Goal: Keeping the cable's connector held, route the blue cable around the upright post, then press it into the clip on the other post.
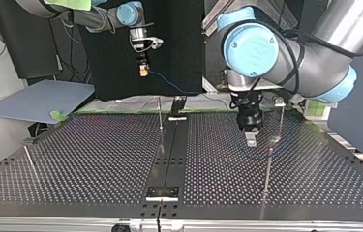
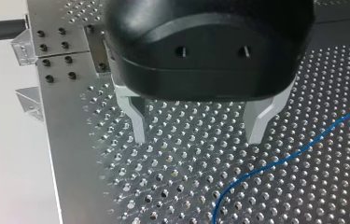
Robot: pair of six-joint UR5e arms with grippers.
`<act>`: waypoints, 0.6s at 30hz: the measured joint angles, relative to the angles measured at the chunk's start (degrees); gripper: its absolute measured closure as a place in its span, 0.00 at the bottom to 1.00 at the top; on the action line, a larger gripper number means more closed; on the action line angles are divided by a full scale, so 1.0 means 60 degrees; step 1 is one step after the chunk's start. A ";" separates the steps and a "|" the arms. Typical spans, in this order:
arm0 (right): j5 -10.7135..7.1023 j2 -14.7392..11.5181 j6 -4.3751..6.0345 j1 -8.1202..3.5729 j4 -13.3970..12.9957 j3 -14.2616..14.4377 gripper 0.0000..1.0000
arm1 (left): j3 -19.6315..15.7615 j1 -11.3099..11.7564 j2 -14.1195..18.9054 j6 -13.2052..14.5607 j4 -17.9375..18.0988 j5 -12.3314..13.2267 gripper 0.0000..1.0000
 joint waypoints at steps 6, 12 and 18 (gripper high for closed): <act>-0.0027 0.0001 0.0000 0.0001 0.0024 -0.0017 1.00 | 0.0438 -0.0117 -0.0470 -0.0010 0.0130 -0.0061 0.00; -0.0033 0.0000 0.0000 0.0001 0.0035 -0.0032 1.00 | 0.0753 -0.0035 -0.0645 -0.0006 0.0199 -0.0074 0.00; -0.0033 0.0000 0.0000 0.0001 0.0033 -0.0035 1.00 | 0.0917 -0.0039 -0.1068 -0.0004 0.0188 -0.0061 0.00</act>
